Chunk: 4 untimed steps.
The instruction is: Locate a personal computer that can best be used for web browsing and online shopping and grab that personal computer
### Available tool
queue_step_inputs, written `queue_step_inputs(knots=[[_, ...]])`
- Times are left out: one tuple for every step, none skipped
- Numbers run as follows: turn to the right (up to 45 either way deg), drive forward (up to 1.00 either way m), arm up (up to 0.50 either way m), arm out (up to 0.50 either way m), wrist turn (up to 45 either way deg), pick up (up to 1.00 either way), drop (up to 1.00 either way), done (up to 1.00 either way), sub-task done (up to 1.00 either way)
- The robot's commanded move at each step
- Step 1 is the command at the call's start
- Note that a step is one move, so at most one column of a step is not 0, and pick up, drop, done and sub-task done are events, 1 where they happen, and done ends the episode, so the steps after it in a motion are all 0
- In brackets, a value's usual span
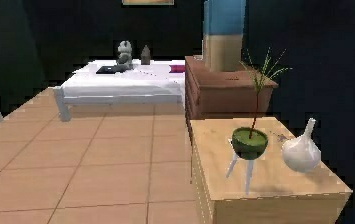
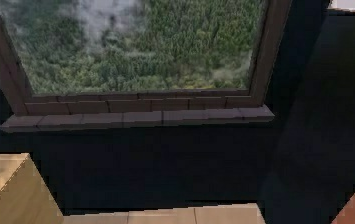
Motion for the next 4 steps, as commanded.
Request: queue_step_inputs(knots=[[0.0,0.2,0.0,0.0,0.0,0.0,0.0,0.0,0.0],[-30.0,0.0,0.0,0.0,0.0,0.0,0.0,0.0,0.0],[0.0,0.35,0.0,0.0,0.0,0.0,0.0,0.0,0.0],[21.0,0.0,0.0,0.0,0.0,0.0,0.0,0.0,0.0]])
